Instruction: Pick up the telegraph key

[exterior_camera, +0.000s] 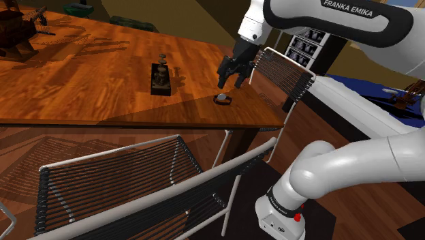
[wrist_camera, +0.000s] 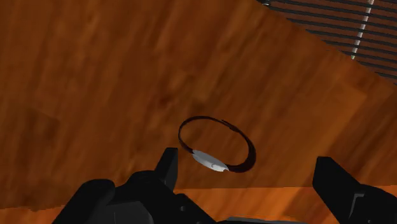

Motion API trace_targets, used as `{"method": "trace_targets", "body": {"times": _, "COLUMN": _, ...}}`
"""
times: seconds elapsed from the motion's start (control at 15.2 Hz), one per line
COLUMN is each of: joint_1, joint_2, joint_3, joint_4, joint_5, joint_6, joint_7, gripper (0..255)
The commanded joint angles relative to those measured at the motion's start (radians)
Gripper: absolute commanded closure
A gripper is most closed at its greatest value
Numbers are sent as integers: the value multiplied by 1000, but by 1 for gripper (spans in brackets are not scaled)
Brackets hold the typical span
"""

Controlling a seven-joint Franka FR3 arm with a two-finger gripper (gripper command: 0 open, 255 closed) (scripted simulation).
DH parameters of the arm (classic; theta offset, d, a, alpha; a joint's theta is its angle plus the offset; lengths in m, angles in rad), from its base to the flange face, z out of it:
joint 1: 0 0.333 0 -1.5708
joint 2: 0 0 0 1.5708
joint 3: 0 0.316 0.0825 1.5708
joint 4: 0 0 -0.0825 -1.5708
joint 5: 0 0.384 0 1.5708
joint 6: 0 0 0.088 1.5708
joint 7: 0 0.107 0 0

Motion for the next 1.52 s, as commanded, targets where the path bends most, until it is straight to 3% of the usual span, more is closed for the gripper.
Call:
{"method": "trace_targets", "body": {"times": 0.0, "joint_1": -8, "joint_2": 69, "joint_3": 36, "joint_4": 61, "joint_5": 4, "joint_6": 9, "joint_7": 73, "gripper": 0}}
{"method": "trace_targets", "body": {"times": 0.33, "joint_1": -28, "joint_2": 265, "joint_3": 121, "joint_4": 251, "joint_5": -14, "joint_6": 14, "joint_7": 257, "gripper": 0}}
{"method": "trace_targets", "body": {"times": 0.73, "joint_1": -35, "joint_2": 529, "joint_3": 199, "joint_4": 540, "joint_5": -87, "joint_6": -26, "joint_7": 483, "gripper": 0}}
{"method": "trace_targets", "body": {"times": 0.99, "joint_1": -11, "joint_2": 732, "joint_3": 230, "joint_4": 788, "joint_5": -163, "joint_6": -93, "joint_7": 629, "gripper": 0}}
{"method": "trace_targets", "body": {"times": 1.25, "joint_1": 47, "joint_2": 963, "joint_3": 234, "joint_4": 1110, "joint_5": -247, "joint_6": -208, "joint_7": 751, "gripper": 0}}
{"method": "trace_targets", "body": {"times": 1.45, "joint_1": 39, "joint_2": 939, "joint_3": 230, "joint_4": 1033, "joint_5": -238, "joint_6": -155, "joint_7": 747, "gripper": 0}}
